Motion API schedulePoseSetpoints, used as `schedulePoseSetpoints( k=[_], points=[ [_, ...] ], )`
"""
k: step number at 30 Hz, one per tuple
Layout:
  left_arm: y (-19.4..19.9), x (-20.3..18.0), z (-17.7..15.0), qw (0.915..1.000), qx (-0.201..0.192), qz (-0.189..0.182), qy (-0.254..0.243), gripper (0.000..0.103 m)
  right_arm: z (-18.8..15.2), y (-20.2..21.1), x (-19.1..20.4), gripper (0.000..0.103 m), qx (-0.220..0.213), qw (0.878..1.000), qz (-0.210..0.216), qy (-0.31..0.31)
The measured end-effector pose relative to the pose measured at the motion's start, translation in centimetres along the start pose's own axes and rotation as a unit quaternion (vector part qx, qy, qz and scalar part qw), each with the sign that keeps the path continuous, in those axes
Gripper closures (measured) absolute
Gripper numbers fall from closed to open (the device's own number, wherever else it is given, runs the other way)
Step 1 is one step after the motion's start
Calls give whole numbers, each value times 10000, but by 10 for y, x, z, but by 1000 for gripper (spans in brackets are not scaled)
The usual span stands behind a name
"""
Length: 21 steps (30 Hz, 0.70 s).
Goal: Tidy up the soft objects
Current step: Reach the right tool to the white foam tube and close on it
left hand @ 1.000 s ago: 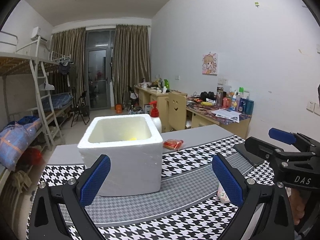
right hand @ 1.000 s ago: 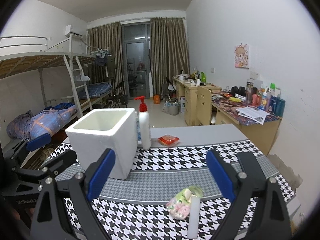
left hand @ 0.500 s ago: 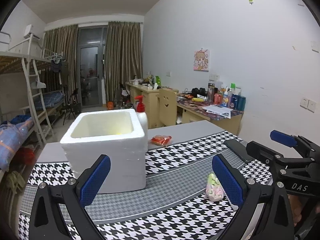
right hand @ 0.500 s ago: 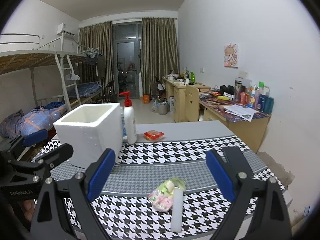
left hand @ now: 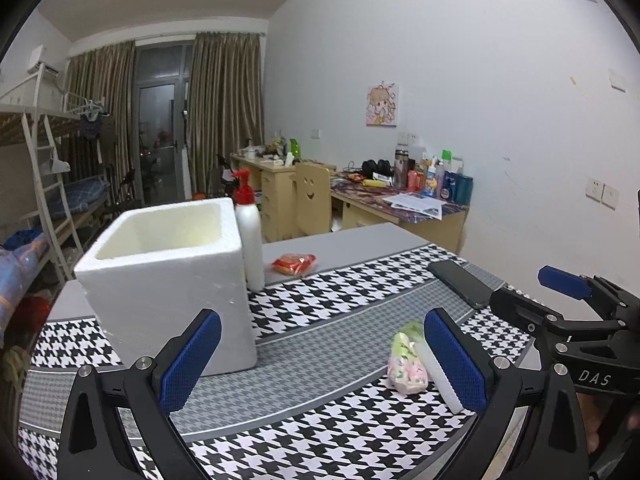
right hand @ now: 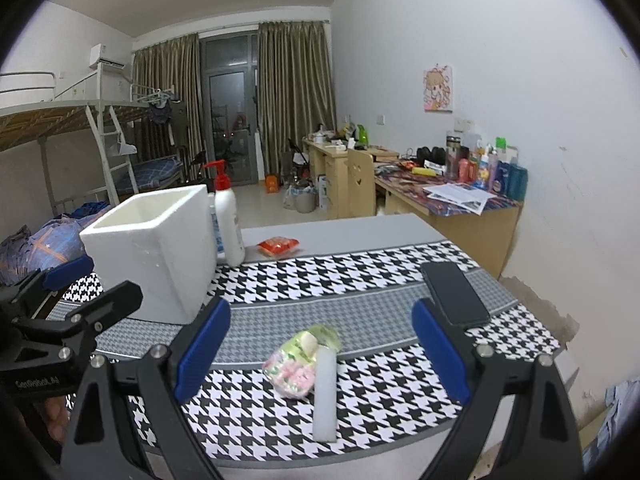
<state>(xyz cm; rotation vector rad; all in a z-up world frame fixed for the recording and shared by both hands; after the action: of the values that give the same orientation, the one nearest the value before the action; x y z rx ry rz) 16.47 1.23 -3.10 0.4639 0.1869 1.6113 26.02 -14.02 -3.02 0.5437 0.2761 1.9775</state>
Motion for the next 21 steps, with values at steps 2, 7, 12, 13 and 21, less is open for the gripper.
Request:
schedulePoseSetpoints(
  k=[2,7,12,13,21],
  points=[
    [-4,-3,-2,10000,46,-45,-12,1,-3,-2,-3,9,34,10000,-28,-14],
    [-12,-8,-4,9999,70,-140,-58,1,-8,-5,-8,8,95,9999,-115,-1],
    [-23,-13,-8,9991,141,-406,-52,1,-10,-5,-13,9,117,9998,-157,-56],
    [-25,-14,-9,9989,155,-438,-41,1,-10,-6,-13,8,131,9998,-166,-62],
    [-42,-27,-17,9968,370,-693,-136,1,-19,-12,-25,9,278,9992,-256,-107]
  ],
)
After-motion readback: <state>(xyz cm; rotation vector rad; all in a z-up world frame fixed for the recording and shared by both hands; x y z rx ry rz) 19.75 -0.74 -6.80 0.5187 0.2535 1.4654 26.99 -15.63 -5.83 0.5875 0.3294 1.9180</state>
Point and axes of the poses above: each gripper's, at about its wrist camera, not at the fingertips, and y roughly against the way its jaws point, x to its left, z to its top, the point moved 5 cm from there along -y, roughly the way its jaws point, and after that the axes turned 14 degrees about -y, right-handed, at the moved point
